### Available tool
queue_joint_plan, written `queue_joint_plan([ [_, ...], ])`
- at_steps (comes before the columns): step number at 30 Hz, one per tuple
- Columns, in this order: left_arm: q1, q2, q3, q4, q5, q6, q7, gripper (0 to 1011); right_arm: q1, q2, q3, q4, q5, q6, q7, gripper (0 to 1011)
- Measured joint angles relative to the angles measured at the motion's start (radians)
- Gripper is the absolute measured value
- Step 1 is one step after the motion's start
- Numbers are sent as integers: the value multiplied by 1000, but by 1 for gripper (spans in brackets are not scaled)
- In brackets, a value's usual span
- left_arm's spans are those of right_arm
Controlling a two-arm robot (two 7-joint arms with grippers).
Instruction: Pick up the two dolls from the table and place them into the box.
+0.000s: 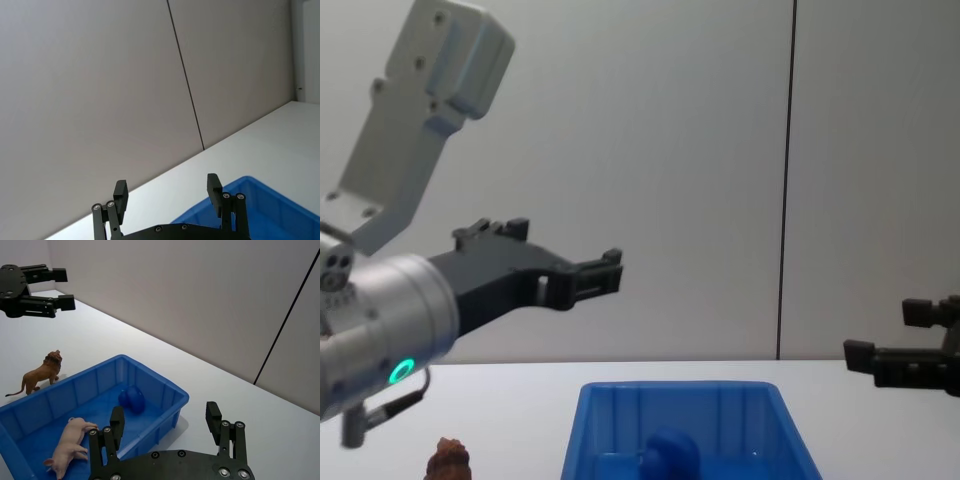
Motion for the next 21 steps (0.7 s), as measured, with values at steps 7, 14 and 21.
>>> queue_joint_plan([
  [7,56,38,-9,-59,-38,56,67,1001,-7,8,4,-3,7,-4,-1,1001],
  [14,132,80,-17,-116,-108,107,157,1001,-11,13,7,-5,10,-6,-1,1001],
  [21,186,103,-23,-137,-167,135,209,1001,-13,16,8,-6,13,-8,-2,1001],
])
